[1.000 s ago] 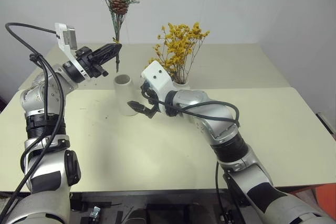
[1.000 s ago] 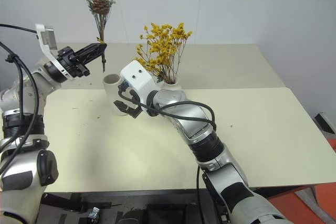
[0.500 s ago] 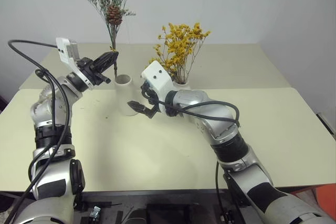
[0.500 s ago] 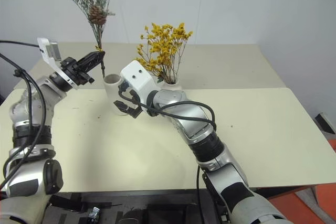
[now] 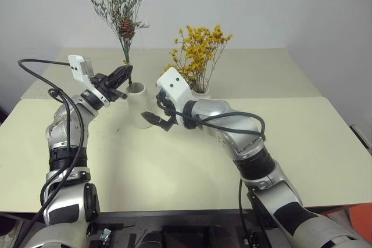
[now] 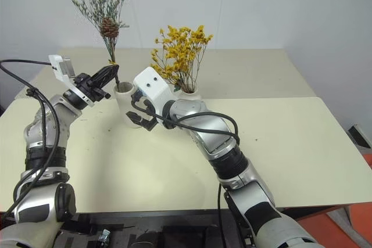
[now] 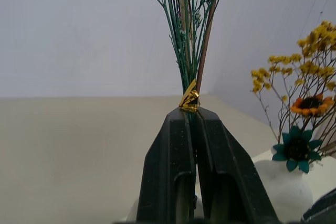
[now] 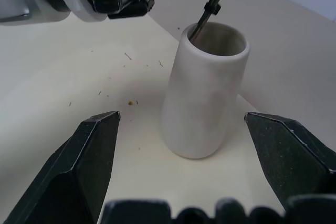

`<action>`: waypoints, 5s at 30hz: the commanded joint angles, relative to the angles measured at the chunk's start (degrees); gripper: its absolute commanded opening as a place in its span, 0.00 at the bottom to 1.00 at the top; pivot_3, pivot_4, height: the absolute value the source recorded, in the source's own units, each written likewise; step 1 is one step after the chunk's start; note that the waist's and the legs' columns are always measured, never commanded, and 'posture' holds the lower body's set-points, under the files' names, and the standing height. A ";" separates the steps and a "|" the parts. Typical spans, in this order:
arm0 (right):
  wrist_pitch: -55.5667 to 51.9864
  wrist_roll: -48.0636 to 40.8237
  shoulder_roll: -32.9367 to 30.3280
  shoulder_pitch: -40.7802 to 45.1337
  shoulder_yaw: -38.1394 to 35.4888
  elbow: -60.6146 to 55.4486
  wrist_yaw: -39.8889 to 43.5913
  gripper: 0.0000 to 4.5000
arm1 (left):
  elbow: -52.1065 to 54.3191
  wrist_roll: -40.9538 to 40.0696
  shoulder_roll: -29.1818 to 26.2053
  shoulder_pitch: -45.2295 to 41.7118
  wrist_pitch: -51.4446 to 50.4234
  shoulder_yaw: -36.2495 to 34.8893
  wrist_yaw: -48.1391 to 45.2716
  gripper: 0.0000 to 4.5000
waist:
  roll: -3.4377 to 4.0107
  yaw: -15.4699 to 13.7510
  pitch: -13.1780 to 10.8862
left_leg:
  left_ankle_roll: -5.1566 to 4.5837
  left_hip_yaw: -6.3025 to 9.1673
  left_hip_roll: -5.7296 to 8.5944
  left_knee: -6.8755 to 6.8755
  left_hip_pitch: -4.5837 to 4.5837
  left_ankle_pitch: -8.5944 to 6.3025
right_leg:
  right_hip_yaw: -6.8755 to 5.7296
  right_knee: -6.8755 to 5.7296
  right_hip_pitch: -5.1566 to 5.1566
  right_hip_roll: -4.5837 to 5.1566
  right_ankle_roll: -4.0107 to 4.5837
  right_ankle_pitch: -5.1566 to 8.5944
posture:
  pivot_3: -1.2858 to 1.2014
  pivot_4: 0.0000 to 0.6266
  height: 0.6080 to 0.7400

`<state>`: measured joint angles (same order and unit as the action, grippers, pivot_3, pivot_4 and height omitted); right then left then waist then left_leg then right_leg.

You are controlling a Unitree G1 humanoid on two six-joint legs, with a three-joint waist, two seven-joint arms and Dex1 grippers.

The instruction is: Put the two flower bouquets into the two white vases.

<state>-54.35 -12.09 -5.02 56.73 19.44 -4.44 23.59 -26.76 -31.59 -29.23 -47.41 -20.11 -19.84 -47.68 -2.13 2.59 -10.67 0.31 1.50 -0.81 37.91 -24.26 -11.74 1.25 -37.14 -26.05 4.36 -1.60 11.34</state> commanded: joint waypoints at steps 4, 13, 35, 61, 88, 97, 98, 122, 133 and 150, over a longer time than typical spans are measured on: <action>0.05 -0.32 0.34 -0.12 -1.52 -2.77 0.20 1.00 | 3.27 0.94 0.12 1.19 1.44 1.01 1.50 0.24 | 0.00 -0.02 0.00 | 0.00 0.00 0.00 0.00 0.01 0.00 | 0.00 0.01 0.00 0.00 0.00 0.00 | 0.52 0.24 1.00; -0.18 -0.45 0.44 -0.20 -1.44 -3.09 0.22 1.00 | 4.91 0.76 -0.19 2.28 0.41 1.60 1.49 0.76 | -0.01 0.01 0.00 | 0.00 0.00 0.00 0.00 0.01 0.00 | 0.00 0.02 0.00 0.00 0.00 0.00 | 0.52 0.24 1.00; -4.15 -3.63 -4.21 -2.34 -4.98 -10.01 2.85 1.00 | 42.27 -9.92 -16.96 23.07 -16.74 -9.76 3.05 0.76 | -0.03 -0.01 0.02 | 0.00 0.00 -0.04 0.00 0.06 0.00 | 0.02 0.11 0.02 0.00 0.01 0.01 | 0.52 0.24 1.00; -0.61 -20.92 -36.36 -26.52 -27.74 -24.58 22.63 1.00 | 50.49 -11.17 -29.55 39.17 -14.33 -14.41 -13.11 0.76 | -0.03 -0.18 0.01 | -0.01 -0.09 -0.14 -0.06 0.23 -0.01 | 0.01 0.35 0.29 -0.07 -0.17 0.27 | 0.52 0.24 1.00; 9.97 -23.22 -42.30 -38.74 -36.45 -19.93 23.34 1.00 | 46.31 -7.05 -25.86 39.59 -5.82 -8.14 -14.84 0.76 | -0.04 -1.57 0.01 | -0.02 -0.14 -0.21 -0.14 0.98 -0.03 | -0.01 0.75 1.16 -0.10 -0.32 0.46 | 0.52 0.24 1.00; 10.63 -23.27 -44.12 -36.58 -34.55 -18.00 24.57 1.00 | 46.59 -6.89 -25.00 40.55 -5.00 -8.65 -14.45 0.76 | -0.04 -1.62 0.01 | -0.04 -0.15 -0.21 -0.16 0.96 -0.05 | -0.01 0.85 1.18 -0.08 -0.33 0.45 | 0.52 0.24 1.00; 10.65 -23.16 -44.23 -36.43 -34.42 -17.82 24.60 1.00 | 46.59 -6.90 -24.96 40.56 -4.96 -8.64 -14.39 0.76 | -0.04 -1.65 0.01 | -0.04 -0.15 -0.21 -0.16 0.96 -0.05 | -0.02 0.86 1.18 -0.09 -0.33 0.45 | 0.52 0.24 1.00; 7.19 -22.03 -45.71 -37.26 -35.42 -18.43 18.57 1.00 | 43.53 -6.35 -24.72 37.08 -3.47 -5.10 -15.53 0.76 | -0.04 -1.72 0.01 | -0.05 -0.15 -0.20 -0.16 0.96 -0.05 | -0.02 0.92 1.22 -0.08 -0.33 0.45 | 0.52 0.24 1.00; 6.86 -22.65 -45.48 -37.30 -35.62 -18.75 17.39 1.00 | 43.13 -5.12 -24.64 36.74 -2.51 -4.02 -14.81 0.76 | -0.04 -1.76 0.01 | -0.06 -0.16 -0.20 -0.16 0.96 -0.06 | -0.02 0.93 1.22 -0.07 -0.34 0.44 | 0.52 0.24 1.00; 7.72 -22.91 -41.13 -40.59 -36.28 -24.40 11.71 1.00 | 35.80 -4.28 -23.42 26.18 -2.50 5.43 -19.55 0.95 | -0.04 -1.88 0.01 | -0.08 -0.15 -0.18 -0.16 0.93 -0.07 | -0.03 0.99 1.26 -0.06 -0.36 0.42 | 0.52 0.24 1.00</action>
<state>-47.56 -34.82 -46.46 16.41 -14.49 -26.42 36.49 9.83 -35.83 -53.04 -19.26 -23.77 -15.21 -65.85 -2.17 0.71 -10.66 0.23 1.35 -0.98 37.76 -23.33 -11.81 1.21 -36.16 -24.78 4.30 -1.96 11.76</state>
